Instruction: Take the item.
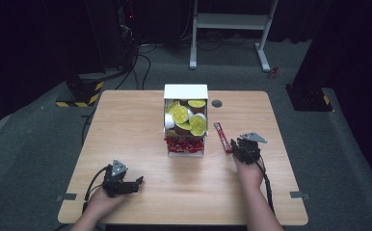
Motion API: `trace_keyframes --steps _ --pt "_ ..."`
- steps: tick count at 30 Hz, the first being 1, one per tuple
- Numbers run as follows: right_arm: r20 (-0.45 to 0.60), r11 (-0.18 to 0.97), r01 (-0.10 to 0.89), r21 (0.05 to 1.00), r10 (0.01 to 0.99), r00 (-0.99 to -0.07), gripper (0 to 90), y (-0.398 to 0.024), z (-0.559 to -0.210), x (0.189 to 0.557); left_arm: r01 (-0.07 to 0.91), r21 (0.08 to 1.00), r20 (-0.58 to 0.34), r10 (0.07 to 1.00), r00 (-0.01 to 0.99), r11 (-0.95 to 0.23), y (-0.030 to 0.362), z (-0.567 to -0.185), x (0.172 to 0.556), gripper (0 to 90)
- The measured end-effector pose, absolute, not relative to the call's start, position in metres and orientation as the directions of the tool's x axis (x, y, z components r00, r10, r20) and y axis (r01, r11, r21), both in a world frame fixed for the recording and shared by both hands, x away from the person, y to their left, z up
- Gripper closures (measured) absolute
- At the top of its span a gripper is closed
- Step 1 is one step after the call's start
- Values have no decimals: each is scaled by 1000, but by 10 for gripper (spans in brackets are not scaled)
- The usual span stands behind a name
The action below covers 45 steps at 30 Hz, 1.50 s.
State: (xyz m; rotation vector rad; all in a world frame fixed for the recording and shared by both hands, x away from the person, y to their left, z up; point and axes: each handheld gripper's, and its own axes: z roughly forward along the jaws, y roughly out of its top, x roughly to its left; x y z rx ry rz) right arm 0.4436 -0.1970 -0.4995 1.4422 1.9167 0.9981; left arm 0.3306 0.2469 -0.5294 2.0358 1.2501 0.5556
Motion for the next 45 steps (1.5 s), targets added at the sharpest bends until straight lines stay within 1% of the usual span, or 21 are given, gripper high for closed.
trace_keyframes --steps 1,3,6,11,18,24,30,34,40,45 --pt "14 154 561 813 959 -284 665 -197 -500 444 606 732 9 894 449 -312 247 -529 331 141" --pt "12 156 559 814 958 -286 636 -195 -500 442 606 732 9 894 449 -312 247 -529 331 141" --pt "7 172 556 814 952 -305 633 -195 -499 441 605 732 9 893 449 -312 247 -529 331 141" --pt "25 160 561 812 951 -308 554 -194 -496 438 605 732 9 893 449 -312 247 -529 331 140" --pt "26 159 559 814 951 -308 510 -195 -492 432 605 732 9 893 449 -312 247 -529 331 141" --pt "40 160 552 818 943 -331 402 -197 -485 420 605 732 10 894 449 -312 247 -529 331 141" --pt "58 146 539 829 937 -343 321 -199 -481 405 606 733 9 894 448 -311 247 -529 331 141" --pt "33 151 538 829 948 -316 299 -198 -480 393 605 733 10 894 448 -311 247 -529 331 141" --pt "31 157 526 836 943 -331 258 -200 -479 374 606 733 9 894 447 -310 247 -529 331 141" --pt "29 171 540 824 939 -341 220 -199 -484 359 606 732 9 894 448 -311 247 -529 331 141"
